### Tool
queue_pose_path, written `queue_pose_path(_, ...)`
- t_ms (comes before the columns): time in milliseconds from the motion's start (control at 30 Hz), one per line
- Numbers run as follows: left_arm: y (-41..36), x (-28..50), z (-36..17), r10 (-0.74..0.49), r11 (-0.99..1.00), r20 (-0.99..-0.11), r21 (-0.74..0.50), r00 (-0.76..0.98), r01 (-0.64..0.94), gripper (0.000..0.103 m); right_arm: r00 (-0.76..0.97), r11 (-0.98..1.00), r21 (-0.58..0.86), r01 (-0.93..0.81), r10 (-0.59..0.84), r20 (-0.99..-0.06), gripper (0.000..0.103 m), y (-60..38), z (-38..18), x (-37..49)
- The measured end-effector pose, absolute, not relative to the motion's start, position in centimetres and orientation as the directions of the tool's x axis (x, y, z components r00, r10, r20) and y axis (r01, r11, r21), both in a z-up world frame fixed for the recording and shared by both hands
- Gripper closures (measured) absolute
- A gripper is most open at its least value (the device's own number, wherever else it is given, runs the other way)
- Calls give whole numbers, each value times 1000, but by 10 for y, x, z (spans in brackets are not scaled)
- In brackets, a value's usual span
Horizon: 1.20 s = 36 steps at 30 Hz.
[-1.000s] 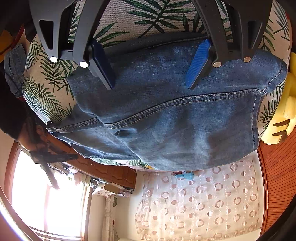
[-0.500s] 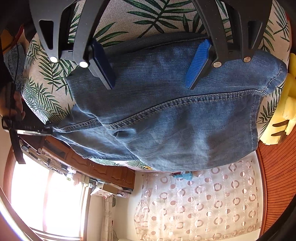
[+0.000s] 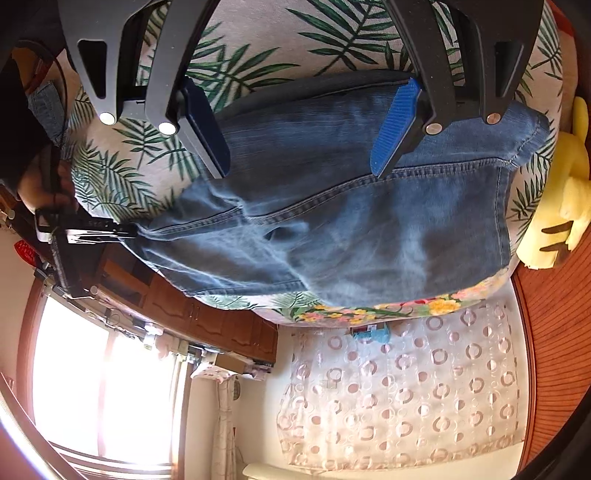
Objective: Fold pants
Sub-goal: 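Move the right tool to the jeans hem and grasp it, then lift the hem with the right tool and fold it over the jeans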
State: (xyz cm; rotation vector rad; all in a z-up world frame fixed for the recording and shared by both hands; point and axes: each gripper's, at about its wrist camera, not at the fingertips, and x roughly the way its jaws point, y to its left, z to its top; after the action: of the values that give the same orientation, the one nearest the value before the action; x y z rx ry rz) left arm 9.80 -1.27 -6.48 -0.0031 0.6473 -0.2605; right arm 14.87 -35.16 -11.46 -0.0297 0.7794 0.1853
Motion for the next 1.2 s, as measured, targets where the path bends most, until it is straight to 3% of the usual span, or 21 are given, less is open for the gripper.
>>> queue_pose_path(33,-14,97,-63,-242,967,-593,-82,768,241,24,696,982,38,-183,156,-701,61,-349,-116,148)
queue_pose_path(100,-16,93,-59,-245,966,-585,-79,773,246,24,693,980,32,-198,163,-702,83,-346,-116,148)
queue_pose_path(200,-17,90,-55,-246,966,-580,-76,777,249,24,699,973,47,-225,195,-687,90,-345,-114,145)
queue_pose_path(467,-13,84,-46,-243,967,-563,-74,790,244,24,791,947,72,-314,303,-532,92,-334,-54,121)
queue_pose_path(733,0,75,-34,-232,971,-533,-82,814,223,24,792,859,14,-512,478,-381,93,-268,27,103)
queue_pose_path(900,13,67,-30,-212,977,-523,-85,826,197,24,729,771,-29,-636,588,-352,93,-207,52,94)
queue_pose_path(1200,38,57,-30,-171,985,-518,-86,838,148,24,609,657,-22,-753,686,-398,93,-154,57,103)
